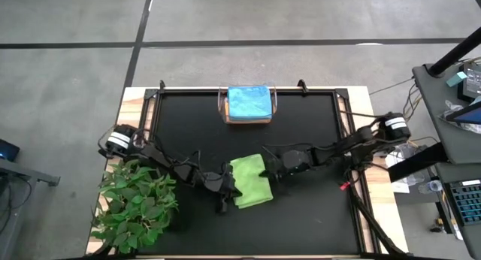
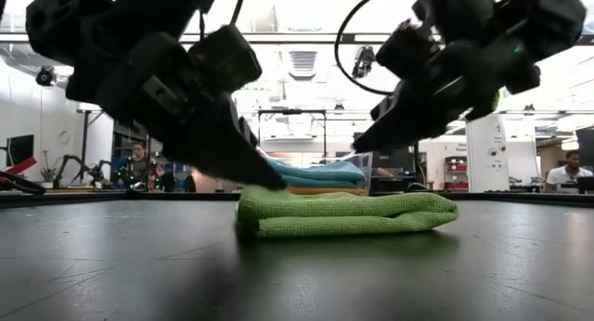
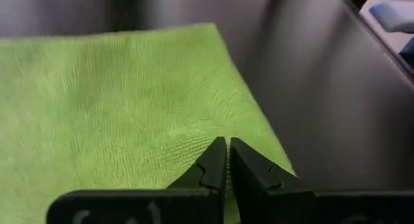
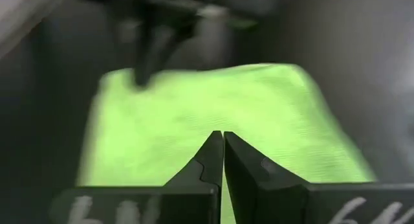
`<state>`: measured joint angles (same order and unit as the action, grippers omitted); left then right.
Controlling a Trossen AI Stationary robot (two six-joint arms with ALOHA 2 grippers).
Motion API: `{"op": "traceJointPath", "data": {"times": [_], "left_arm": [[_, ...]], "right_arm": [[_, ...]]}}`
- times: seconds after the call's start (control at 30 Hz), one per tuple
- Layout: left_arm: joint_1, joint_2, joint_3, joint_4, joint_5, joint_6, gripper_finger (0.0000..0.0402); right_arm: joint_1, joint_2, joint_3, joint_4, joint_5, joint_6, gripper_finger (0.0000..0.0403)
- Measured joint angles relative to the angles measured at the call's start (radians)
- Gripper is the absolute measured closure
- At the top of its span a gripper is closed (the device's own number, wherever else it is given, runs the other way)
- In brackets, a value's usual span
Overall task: Fold microfiber towels
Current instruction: Fold the green microfiber cloth, then put the green microfiber cloth into the transparent bin
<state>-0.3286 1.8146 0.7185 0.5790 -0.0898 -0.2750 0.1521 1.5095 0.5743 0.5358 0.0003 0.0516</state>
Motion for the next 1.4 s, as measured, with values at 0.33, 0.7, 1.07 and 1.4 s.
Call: {"op": "traceJointPath", "data": {"times": [0.33, 0.7, 1.07, 1.4], "left_arm": [[0.04, -0.097, -0.004, -0.03, -0.072, 0.154, 0.0396], [0.16, -0.1, -0.015, -0.236, -0.196, 0.125, 0.0396], [0.17, -0.215, 0.012, -0.303, -0.055, -0.182, 0.0396], [0.153, -0.347, -0.034, -0.419, 0.054, -0.815, 0.0374]], "right_arm": [[0.102, 0.007, -0.018, -0.021, -0.098, 0.03, 0.0394], [0.103, 0.135, -0.01, 0.018, -0.171, 0.081, 0.0394], [0.103, -0.064, 0.047, -0.336, -0.14, 0.389, 0.0394], [0.091, -0.224, 0.13, -0.689, -0.108, 0.775, 0.0321]]}}
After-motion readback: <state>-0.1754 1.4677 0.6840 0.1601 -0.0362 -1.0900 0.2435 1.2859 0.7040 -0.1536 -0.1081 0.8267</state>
